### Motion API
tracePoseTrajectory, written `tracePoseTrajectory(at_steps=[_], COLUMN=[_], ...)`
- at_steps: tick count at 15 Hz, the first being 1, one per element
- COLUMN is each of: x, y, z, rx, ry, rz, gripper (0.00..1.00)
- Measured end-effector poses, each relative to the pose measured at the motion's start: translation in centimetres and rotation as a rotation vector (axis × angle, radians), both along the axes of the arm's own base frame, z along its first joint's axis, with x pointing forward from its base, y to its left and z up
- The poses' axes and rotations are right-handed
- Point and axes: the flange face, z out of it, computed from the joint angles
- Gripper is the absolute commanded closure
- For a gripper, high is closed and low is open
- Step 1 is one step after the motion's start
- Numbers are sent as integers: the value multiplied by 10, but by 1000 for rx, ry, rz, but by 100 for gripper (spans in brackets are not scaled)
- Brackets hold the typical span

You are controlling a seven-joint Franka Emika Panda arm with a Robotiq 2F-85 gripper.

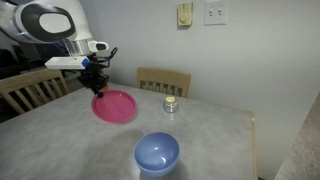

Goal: Uncover the bowl and put the lid on the table

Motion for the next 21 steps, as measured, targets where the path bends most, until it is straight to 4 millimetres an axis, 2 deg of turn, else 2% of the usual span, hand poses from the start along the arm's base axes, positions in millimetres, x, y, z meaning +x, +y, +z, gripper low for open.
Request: tracePoseTrajectory(at_steps=[4,12,21], x=[8,40,72], y=[33,81,113], z=[-15,-75,-127], rx=[49,97,119], ry=[5,61,176], rz=[-109,-325,-284], gripper=[97,97,97])
